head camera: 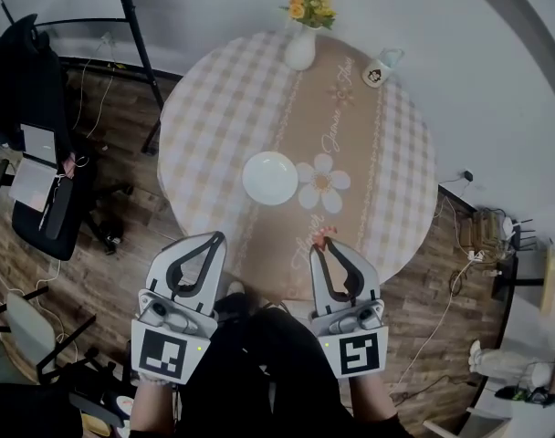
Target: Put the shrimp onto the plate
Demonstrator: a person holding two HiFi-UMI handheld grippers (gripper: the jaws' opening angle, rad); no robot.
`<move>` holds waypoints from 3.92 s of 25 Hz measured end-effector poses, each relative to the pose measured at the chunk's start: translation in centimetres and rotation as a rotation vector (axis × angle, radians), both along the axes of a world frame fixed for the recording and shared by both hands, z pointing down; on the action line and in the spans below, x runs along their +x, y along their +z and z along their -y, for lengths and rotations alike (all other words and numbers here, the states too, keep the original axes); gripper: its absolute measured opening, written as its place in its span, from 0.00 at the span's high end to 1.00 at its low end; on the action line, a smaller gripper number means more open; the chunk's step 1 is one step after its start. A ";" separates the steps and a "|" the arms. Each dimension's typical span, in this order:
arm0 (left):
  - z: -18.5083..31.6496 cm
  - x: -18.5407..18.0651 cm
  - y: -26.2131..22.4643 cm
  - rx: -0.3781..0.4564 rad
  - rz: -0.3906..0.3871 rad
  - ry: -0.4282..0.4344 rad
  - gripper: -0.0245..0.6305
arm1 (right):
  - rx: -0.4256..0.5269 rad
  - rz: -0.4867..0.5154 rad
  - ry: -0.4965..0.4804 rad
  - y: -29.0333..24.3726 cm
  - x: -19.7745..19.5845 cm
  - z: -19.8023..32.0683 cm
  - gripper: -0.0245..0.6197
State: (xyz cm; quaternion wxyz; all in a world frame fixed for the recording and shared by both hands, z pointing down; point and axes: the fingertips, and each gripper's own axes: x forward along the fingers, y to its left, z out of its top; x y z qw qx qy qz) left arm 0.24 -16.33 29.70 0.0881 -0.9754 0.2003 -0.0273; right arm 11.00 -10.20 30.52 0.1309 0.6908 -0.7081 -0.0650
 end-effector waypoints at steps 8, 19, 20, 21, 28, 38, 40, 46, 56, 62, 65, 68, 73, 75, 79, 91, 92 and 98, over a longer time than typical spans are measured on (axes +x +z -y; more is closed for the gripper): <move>1.2 0.2 0.2 -0.021 0.001 0.000 0.96 | -0.022 0.014 0.008 0.2 -0.1 0.5 0.90; 1.4 2.0 0.1 -0.032 0.008 -0.020 0.96 | -0.038 0.026 -0.038 0.6 1.0 1.0 0.90; 1.4 2.1 0.0 -0.033 0.008 -0.023 0.96 | -0.037 0.025 -0.043 0.5 1.1 1.1 0.90; 1.4 2.3 -0.1 -0.031 0.009 -0.027 0.96 | -0.035 0.025 -0.048 0.3 1.3 1.2 0.90; 1.4 3.0 0.0 -0.026 0.016 -0.058 0.96 | -0.043 0.022 -0.085 0.6 2.4 1.8 0.90; 1.6 2.9 0.4 -0.031 0.031 -0.111 0.96 | -0.057 0.022 -0.129 1.5 3.3 2.7 0.90; 1.6 2.8 0.5 -0.030 0.033 -0.123 0.96 | -0.054 0.023 -0.140 1.6 3.4 3.1 0.90; 1.7 2.0 0.5 -0.032 0.033 -0.164 0.96 | -0.063 0.022 -0.174 2.4 3.5 4.4 0.90; 2.2 0.5 0.4 -0.032 0.038 -0.237 0.96 | -0.113 0.021 -0.198 4.6 4.3 7.5 0.90; 2.4 -0.6 0.7 -0.045 0.043 -0.285 0.96 | -0.139 0.032 -0.222 6.5 4.7 9.8 0.90; 2.4 -1.0 0.9 -0.048 0.047 -0.303 0.96 | -0.169 0.079 -0.228 8.1 4.9 10.8 0.90; 2.5 -1.4 1.1 -0.055 0.050 -0.324 0.96 | -0.212 0.099 -0.235 10.2 5.1 11.6 0.90; 2.5 -2.1 1.3 -0.061 0.054 -0.348 0.96 | -0.275 0.061 -0.264 13.0 4.8 12.8 0.90; 2.5 -2.4 1.0 -0.066 0.050 -0.361 0.96 | -0.299 0.039 -0.279 13.7 4.5 13.3 0.90; 2.7 -2.7 1.5 -0.076 0.054 -0.374 0.96 | -0.339 0.021 -0.296 15.8 4.2 14.6 0.90; 3.0 -3.7 2.3 -0.091 0.062 -0.413 0.96 | -0.489 -0.013 -0.334 22.6 3.4 16.6 0.90; 3.0 -3.8 2.4 -0.093 0.064 -0.417 0.96 | -0.505 -0.017 -0.335 23.1 3.4 16.6 0.90; 3.1 -4.3 2.6 -0.097 0.070 -0.431 0.96 | -0.587 -0.035 -0.337 25.9 3.4 17.1 0.90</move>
